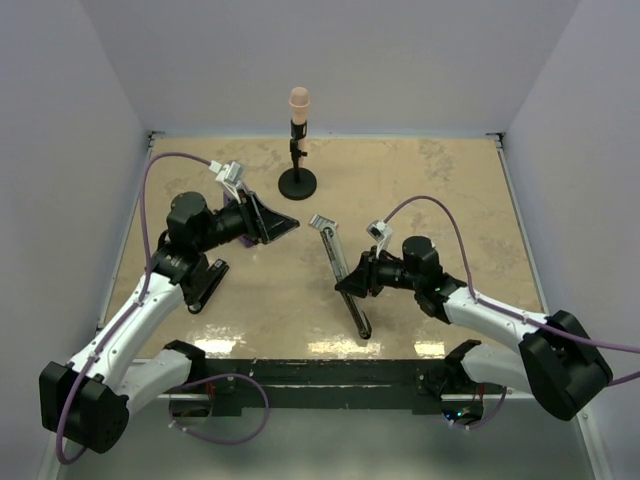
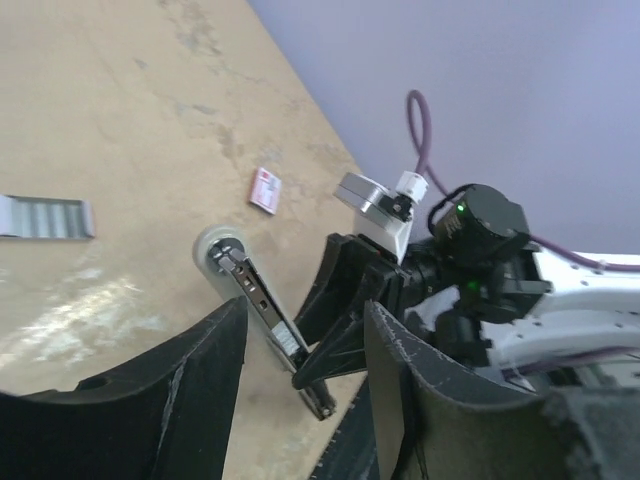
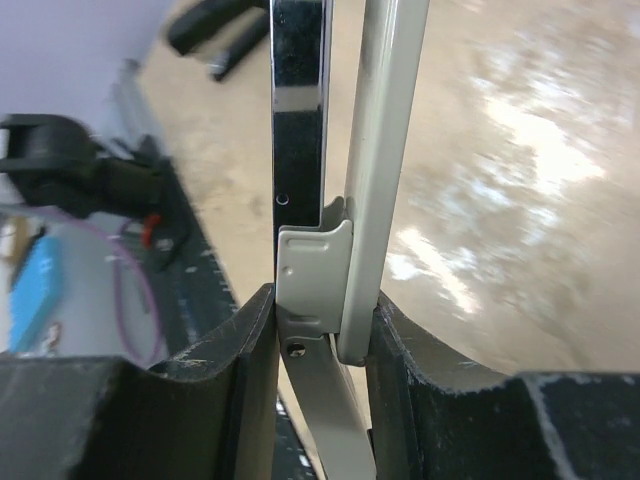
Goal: Unload the staples from the stapler
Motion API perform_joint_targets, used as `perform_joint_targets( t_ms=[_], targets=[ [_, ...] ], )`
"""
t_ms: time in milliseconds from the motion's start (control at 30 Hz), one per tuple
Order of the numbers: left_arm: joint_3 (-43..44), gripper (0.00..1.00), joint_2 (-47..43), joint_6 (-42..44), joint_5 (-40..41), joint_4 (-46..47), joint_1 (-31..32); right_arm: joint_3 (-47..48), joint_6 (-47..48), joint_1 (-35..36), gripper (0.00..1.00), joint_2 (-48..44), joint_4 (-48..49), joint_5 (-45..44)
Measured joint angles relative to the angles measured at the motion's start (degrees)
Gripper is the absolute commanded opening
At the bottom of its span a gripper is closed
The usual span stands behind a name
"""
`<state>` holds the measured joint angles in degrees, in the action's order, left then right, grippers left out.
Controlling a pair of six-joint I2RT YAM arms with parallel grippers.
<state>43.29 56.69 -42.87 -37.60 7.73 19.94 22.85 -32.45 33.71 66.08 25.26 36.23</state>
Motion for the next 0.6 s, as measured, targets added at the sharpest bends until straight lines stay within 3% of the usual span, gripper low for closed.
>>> perform_joint_targets(
  t_ms=[267,433,600],
  targets=[
    [3.8,0.9,-2.8,13.0,14.3,-16.2,0.0,6.5,6.7,0.2,0.0,4.7,-19.2,-16.9],
    [3.3,0.93,-8.5,17.3,23.1,-22.6,0.0,11.1,7.7,3.1,0.0,7.9,-28.7,-29.5],
    [3.0,0.94,-17.3,18.2,36.3,-26.1,0.0,18.8,7.4,10.6,0.0,13.4,-37.2,-43.1]
  ],
)
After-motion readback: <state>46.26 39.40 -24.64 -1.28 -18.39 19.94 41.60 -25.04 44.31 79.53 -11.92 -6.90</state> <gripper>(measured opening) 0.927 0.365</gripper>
